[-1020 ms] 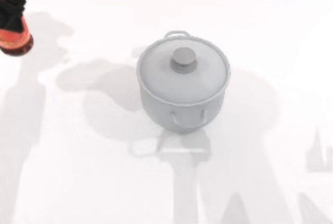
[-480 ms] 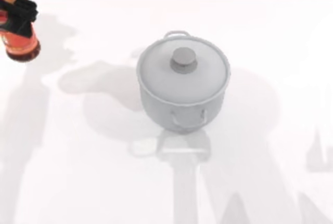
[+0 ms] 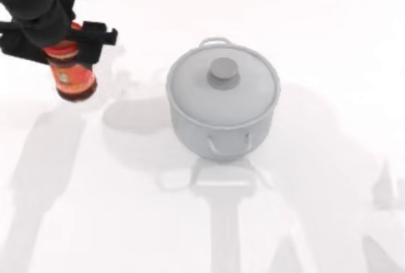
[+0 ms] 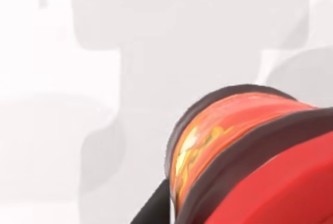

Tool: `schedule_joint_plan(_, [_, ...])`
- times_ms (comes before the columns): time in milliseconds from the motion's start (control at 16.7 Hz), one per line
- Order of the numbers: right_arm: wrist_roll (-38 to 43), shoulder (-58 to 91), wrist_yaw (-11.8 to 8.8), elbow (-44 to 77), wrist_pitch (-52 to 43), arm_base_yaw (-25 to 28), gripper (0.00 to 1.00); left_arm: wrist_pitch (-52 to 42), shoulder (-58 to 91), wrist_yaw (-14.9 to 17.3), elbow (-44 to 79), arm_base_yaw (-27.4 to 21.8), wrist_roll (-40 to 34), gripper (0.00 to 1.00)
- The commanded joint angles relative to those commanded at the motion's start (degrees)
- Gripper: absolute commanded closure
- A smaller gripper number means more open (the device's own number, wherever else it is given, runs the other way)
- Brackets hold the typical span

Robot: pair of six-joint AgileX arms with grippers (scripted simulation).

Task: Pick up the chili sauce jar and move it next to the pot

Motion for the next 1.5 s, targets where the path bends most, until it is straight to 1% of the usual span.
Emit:
schedule_joint_plan(120, [0.0, 0.0, 0.0, 0.0, 0.0, 0.0, 0.0, 3.0, -2.01, -2.13, -4.49, -3.07, -7.43, 1.0])
schedule_joint_plan(240, [0.0, 0.0, 0.0, 0.0, 0.0, 0.0, 0.0, 5.48, -3.74, -3.85, -8.22, -5.54, -13.05, 1.0])
schedule_joint_plan(420, [0.0, 0.0, 0.0, 0.0, 0.0, 0.0, 0.0, 7.44, -5.11, -5.21, -11.15, -7.46, -16.96, 1.0])
schedule_joint_plan(720, [0.0, 0.0, 0.0, 0.0, 0.0, 0.0, 0.0, 7.57, -4.77, -5.16, -11.25, -7.21, -16.96, 1.0])
schedule_joint_plan(1140, [0.0, 0.0, 0.0, 0.0, 0.0, 0.0, 0.0, 16.84, -0.33, -5.05, -15.69, -7.02, -16.53, 1.0])
schedule_joint_plan(1380, [0.0, 0.0, 0.0, 0.0, 0.0, 0.0, 0.0, 17.17, -0.14, -5.06, -15.86, -7.01, -16.52, 1.0])
schedule_joint_plan(1500, [0.0, 0.0, 0.0, 0.0, 0.0, 0.0, 0.0, 17.17, -0.14, -5.06, -15.86, -7.01, -16.52, 0.85])
